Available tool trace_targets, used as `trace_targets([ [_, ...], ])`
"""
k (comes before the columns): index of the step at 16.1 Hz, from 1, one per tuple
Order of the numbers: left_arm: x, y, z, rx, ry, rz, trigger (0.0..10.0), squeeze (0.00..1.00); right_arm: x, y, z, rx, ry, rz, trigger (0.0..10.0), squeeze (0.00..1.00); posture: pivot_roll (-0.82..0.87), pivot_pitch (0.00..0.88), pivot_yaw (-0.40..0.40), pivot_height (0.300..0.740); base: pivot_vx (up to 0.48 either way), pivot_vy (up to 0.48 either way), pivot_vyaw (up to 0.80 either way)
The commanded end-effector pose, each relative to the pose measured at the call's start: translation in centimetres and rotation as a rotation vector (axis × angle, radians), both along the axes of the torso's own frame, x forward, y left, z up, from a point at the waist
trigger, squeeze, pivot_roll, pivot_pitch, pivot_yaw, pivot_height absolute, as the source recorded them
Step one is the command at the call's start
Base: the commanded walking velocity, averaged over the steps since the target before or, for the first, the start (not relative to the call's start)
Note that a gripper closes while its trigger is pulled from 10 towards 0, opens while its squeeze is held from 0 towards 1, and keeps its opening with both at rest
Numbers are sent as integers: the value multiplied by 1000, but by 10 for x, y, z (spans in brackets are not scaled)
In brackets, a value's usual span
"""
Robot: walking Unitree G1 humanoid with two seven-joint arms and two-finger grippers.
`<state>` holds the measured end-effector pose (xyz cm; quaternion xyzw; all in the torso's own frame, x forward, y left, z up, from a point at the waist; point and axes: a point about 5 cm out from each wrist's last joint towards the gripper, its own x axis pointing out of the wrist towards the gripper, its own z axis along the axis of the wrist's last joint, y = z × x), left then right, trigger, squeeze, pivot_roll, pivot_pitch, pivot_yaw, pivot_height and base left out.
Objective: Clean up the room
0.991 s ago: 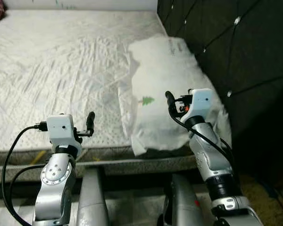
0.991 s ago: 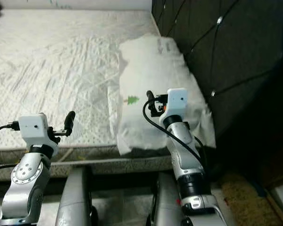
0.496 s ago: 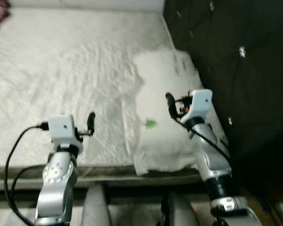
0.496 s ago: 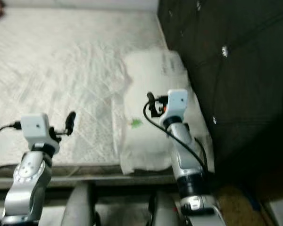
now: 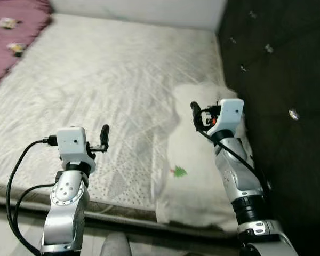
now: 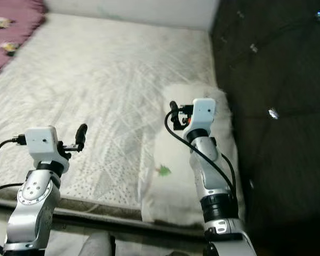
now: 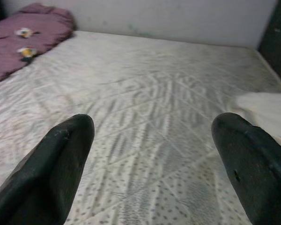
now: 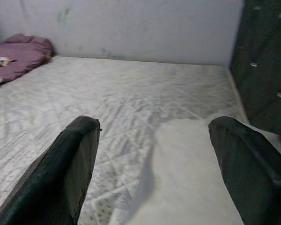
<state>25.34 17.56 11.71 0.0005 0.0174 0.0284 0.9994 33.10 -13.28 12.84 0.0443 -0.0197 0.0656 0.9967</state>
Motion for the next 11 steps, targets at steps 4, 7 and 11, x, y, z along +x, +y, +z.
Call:
trace_targets([
  [4, -1, 1, -3, -4, 16, -9, 10000, 0, -2, -13, -12, 35, 62, -71, 10000, 0, 16, 0, -48, 740, 0, 0, 0],
  [7, -1, -2, -5, -17, 21, -8, 10000, 0, -2, -19, -19, -13, 100, -123, 10000, 0, 20, 0, -51, 740, 0, 0, 0],
  [11, -5, -5, -9, -34, 29, -19, 10000, 0, -4, -23, -24, -8, 135, -117, 10000, 0, 14, 0, -56, 740, 0, 337, 0],
])
